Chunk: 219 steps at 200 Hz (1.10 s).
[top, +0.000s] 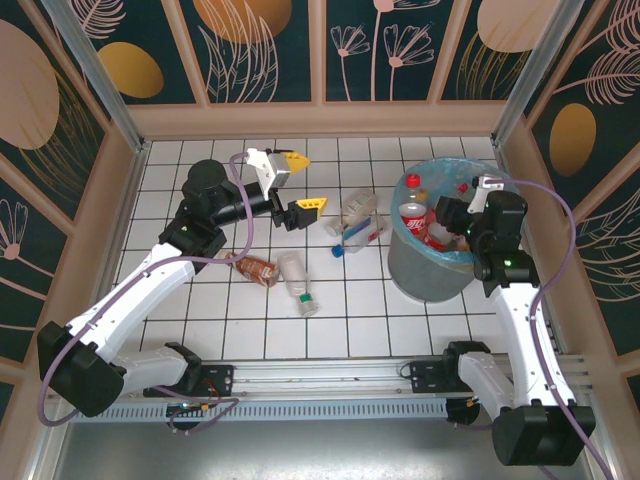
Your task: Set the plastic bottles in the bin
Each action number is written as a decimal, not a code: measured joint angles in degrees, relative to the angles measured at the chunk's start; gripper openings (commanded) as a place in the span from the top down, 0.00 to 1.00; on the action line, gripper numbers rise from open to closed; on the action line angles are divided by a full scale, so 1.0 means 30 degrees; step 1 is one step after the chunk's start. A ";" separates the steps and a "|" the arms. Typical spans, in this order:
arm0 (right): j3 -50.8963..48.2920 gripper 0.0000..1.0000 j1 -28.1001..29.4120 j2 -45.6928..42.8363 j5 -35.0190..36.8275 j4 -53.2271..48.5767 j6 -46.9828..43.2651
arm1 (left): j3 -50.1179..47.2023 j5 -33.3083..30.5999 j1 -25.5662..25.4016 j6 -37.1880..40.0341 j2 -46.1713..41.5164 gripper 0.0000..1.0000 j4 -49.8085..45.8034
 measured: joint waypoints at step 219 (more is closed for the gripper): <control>0.7155 0.16 0.0816 -0.0175 -0.0729 -0.2135 0.1413 | 0.3286 -1.2007 0.0000 -0.2142 0.2361 0.10 -0.6943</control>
